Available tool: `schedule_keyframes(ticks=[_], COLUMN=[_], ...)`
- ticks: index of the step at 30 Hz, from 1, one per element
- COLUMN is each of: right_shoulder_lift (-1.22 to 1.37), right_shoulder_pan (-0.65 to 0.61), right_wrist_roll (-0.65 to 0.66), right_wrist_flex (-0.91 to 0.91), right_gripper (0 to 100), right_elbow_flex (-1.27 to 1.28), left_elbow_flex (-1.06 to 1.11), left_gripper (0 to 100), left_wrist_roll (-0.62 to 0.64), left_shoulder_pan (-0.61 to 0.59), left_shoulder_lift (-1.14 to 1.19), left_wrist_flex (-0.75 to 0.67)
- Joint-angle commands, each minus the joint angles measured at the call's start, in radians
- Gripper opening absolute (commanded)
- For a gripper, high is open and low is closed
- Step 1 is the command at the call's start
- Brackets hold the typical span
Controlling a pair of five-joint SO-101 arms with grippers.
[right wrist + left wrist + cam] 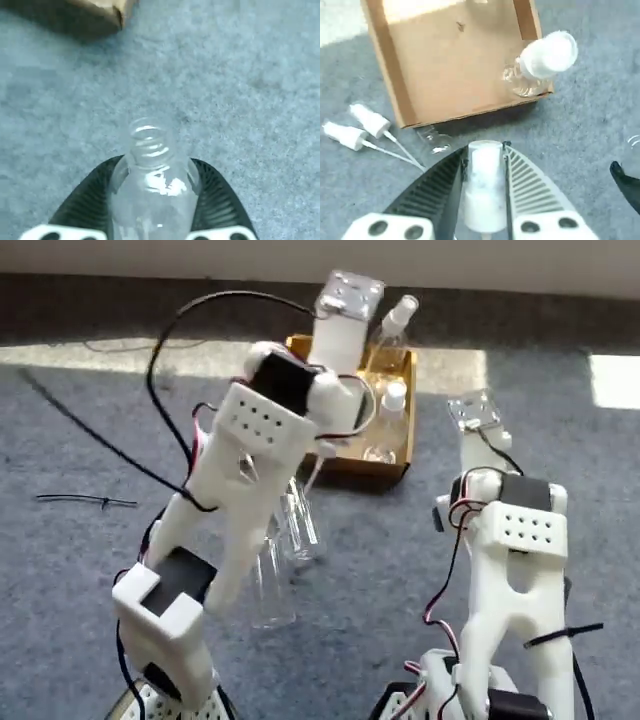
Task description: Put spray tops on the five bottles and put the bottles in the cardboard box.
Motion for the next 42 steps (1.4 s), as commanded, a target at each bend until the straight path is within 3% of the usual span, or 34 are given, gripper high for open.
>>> schedule_keyframes(ticks=[1,7,19,25,30,34,42], right_shoulder_lift=[-0.035,-0.035,-0.035,-0.035,-0.079,-0.274,-0.604], right_shoulder_pan=[-0.096,-0.294,-0.568,-0.599,-0.625,-0.661,-0.766], right_wrist_roll=[-0.091,-0.114,-0.121,-0.285,-0.334,-0.341,-0.341], right_wrist_flex=[-0.025,-0.203,-0.229,-0.544,-0.851,-1.079,-1.107], right_gripper=[0.5,0.5,0.5,0.4,0.4,0.4,0.4], right_elbow_flex=[-0.147,-0.205,-0.206,-0.065,0.174,0.420,0.714], left_elbow_flex=[-0.222,-0.193,0.180,0.450,0.647,0.768,0.892], left_gripper=[0,0,0,0,0,0,0], left_wrist_roll=[-0.011,-0.110,-0.129,-0.129,-0.126,-0.121,-0.120], left_shoulder_pan=[-0.094,-0.145,-0.265,-0.272,-0.297,-0.315,-0.205], left_shoulder_lift=[-0.024,-0.222,-0.734,-0.908,-0.984,-1.018,-1.026], left_wrist_flex=[0.074,0.072,0.041,-0.189,-0.445,-0.644,-0.954])
